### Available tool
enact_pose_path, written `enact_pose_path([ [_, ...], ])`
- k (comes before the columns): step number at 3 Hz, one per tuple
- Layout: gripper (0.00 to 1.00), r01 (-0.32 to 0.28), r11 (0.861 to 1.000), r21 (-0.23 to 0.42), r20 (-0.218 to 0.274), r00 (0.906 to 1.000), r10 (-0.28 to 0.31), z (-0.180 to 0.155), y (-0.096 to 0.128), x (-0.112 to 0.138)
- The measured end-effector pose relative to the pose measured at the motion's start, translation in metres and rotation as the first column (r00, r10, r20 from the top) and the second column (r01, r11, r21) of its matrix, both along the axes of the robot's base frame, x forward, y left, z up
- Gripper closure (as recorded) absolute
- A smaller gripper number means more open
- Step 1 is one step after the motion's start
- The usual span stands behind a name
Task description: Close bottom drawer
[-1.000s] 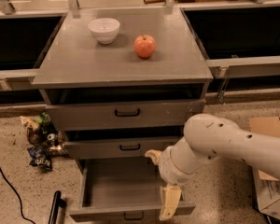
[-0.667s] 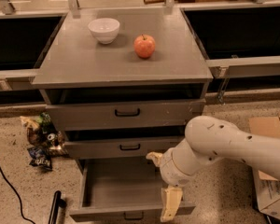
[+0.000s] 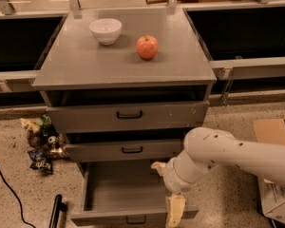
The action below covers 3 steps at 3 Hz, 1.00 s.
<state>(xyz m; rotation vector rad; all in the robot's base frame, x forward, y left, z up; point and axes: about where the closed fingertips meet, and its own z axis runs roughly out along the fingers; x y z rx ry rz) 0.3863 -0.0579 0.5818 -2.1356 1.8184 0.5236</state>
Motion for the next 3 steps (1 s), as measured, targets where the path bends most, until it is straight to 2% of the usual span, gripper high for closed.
enact_pose_path([
  [1,0.00,0.009,1.000,-0.008,-0.030,0.9995,-0.010,-0.068,-0.029,0.007],
  [2,0.00,0.017,1.000,0.020,-0.078,0.9969,-0.016,-0.134,-0.052,0.013],
  [3,0.00,0.017,0.999,0.050,-0.155,0.9879,-0.009,-0.199,-0.053,0.007],
])
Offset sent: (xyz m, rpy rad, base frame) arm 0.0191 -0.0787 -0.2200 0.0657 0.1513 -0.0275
